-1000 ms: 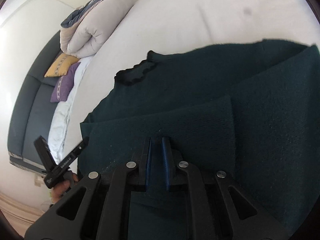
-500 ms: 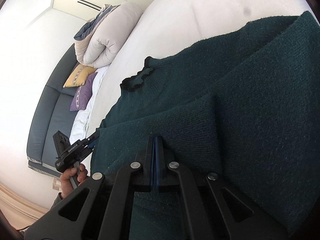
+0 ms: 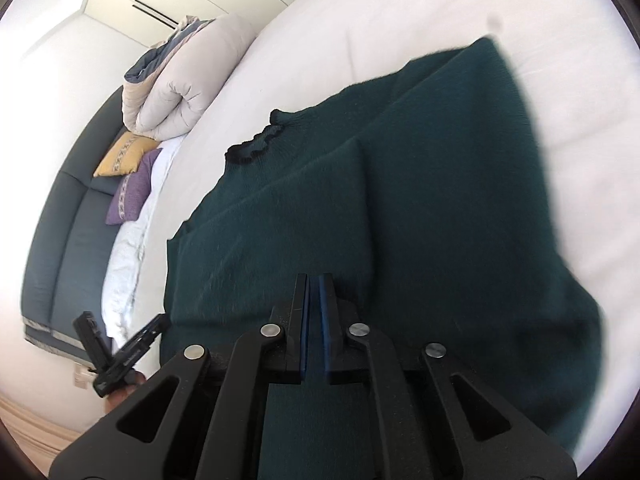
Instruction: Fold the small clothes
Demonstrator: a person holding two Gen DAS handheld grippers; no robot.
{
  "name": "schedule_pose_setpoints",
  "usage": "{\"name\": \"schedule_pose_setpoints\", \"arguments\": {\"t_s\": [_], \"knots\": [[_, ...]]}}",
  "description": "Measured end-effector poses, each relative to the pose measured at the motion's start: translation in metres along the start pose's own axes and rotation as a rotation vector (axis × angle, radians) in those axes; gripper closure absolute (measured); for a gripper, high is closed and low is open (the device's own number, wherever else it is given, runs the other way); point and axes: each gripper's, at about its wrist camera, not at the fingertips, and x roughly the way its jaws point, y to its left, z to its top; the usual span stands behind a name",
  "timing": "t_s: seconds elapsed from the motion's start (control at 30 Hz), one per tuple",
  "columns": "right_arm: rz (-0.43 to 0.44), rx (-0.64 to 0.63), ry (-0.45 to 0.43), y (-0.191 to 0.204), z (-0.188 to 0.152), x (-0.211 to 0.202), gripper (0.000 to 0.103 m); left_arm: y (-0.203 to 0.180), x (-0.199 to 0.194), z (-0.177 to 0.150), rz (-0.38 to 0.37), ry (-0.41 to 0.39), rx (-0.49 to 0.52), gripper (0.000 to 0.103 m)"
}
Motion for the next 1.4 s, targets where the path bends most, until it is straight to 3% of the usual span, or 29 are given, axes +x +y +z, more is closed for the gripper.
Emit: {"name": "schedule_pose_setpoints", "arguments": {"t_s": [0.03,0.1,0.17,0.27,0.37,0.4,0.43,0.53,0.73,0.9,0.97,1.07,1.13,1.2,1.4], "knots": [[-0.006,-0.016,-0.015,0.001,-0.010,-0.017,0.097,0.001,-0.013,-0.011,-0.004,-0.010,0.000,0.037],[-0.010,-0.046,-0.041,0.001,-0.035,-0.054,0.097,0.005,-0.040,-0.032,0.005,-0.033,-0.007,0.024],[-0.016,-0.055,-0.057,-0.005,-0.063,-0.090,0.097,0.014,-0.063,-0.054,-0.003,-0.042,-0.040,0.018],[-0.048,-0.050,-0.065,-0.022,-0.107,-0.135,0.092,0.032,-0.077,-0.088,-0.139,0.050,-0.151,0.017],[-0.112,-0.037,-0.071,-0.039,-0.147,-0.169,0.063,0.044,-0.089,-0.118,-0.215,0.107,-0.231,0.021],[-0.111,-0.017,-0.090,-0.046,-0.159,-0.182,0.044,0.048,-0.093,-0.127,-0.228,0.114,-0.256,0.022],[-0.099,0.009,-0.116,-0.053,-0.171,-0.194,0.036,0.053,-0.097,-0.134,-0.250,0.122,-0.285,0.023],[-0.070,0.074,-0.125,-0.072,-0.195,-0.208,0.036,0.059,-0.105,-0.149,-0.313,0.154,-0.330,0.028],[-0.021,0.173,-0.122,-0.095,-0.218,-0.214,0.036,0.043,-0.108,-0.162,-0.373,0.257,-0.259,0.028],[-0.007,0.152,-0.086,-0.090,-0.227,-0.214,0.036,0.033,-0.112,-0.173,-0.400,0.307,-0.214,0.028],[-0.004,0.145,-0.072,-0.083,-0.220,-0.205,0.036,0.032,-0.112,-0.176,-0.397,0.321,-0.201,0.035],[0.003,0.153,-0.060,-0.084,-0.223,-0.206,0.036,0.037,-0.110,-0.177,-0.382,0.339,-0.227,0.055],[0.004,0.157,-0.049,-0.084,-0.226,-0.207,0.036,0.043,-0.106,-0.176,-0.382,0.358,-0.251,0.079],[0.003,0.154,-0.041,-0.086,-0.230,-0.212,0.036,0.045,-0.106,-0.178,-0.393,0.377,-0.253,0.092],[-0.020,0.154,-0.016,-0.090,-0.235,-0.223,0.036,0.041,-0.107,-0.179,-0.383,0.367,-0.259,0.097]]}}
